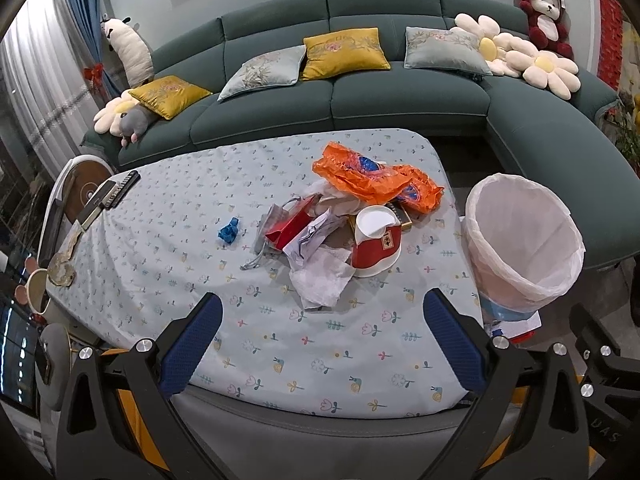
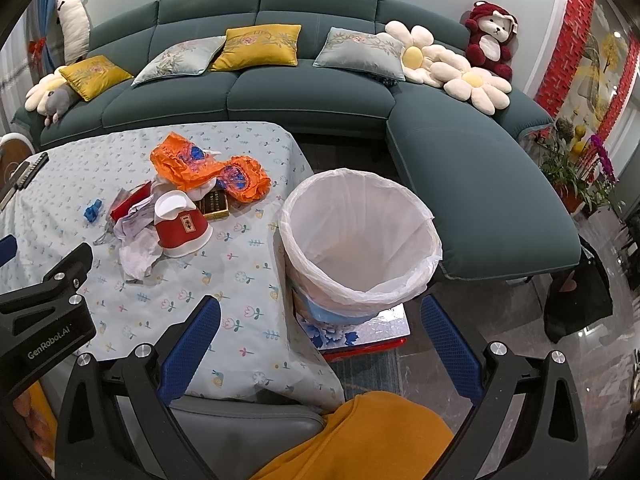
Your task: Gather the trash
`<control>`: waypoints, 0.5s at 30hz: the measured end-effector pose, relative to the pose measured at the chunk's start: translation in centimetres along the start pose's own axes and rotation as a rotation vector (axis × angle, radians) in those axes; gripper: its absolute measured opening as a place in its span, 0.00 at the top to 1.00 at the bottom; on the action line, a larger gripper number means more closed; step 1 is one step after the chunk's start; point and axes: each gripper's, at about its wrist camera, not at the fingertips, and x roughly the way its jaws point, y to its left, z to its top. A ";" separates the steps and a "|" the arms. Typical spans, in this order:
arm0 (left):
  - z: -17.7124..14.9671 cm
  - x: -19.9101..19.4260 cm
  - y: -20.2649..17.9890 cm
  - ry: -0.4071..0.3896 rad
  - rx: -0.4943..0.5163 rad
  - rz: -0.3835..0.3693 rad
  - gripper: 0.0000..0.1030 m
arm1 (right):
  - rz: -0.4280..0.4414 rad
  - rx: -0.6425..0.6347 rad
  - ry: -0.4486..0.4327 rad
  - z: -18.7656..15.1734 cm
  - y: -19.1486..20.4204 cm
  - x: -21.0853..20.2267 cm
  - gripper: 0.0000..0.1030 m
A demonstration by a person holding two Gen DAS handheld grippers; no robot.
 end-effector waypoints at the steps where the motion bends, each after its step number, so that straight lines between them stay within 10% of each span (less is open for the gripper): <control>1: 0.0 0.0 0.0 -0.002 0.001 0.000 0.07 | 0.001 -0.001 0.000 0.1 0.1 0.0 0.06; 15: -0.1 0.4 0.3 0.021 -0.002 0.004 0.07 | 0.002 -0.002 0.000 0.2 0.3 -0.1 0.06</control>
